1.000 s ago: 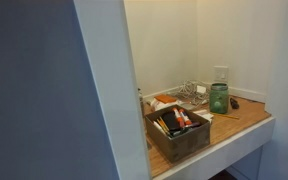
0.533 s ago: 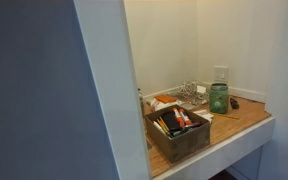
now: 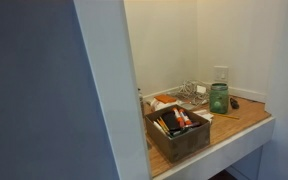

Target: Move the glass jar to the top left

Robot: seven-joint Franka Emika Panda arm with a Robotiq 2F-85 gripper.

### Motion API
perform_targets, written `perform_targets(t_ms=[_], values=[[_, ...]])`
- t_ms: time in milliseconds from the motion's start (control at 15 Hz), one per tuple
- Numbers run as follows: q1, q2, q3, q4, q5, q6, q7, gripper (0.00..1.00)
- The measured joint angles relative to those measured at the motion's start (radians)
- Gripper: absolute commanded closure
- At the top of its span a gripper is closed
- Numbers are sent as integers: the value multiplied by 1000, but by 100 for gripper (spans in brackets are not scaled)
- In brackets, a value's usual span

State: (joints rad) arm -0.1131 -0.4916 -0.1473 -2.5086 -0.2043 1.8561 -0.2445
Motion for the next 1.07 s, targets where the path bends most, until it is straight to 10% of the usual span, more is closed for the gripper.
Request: perform_targets(t_ms=[1067], values=[[32, 444, 20, 430, 52, 264, -49, 0]])
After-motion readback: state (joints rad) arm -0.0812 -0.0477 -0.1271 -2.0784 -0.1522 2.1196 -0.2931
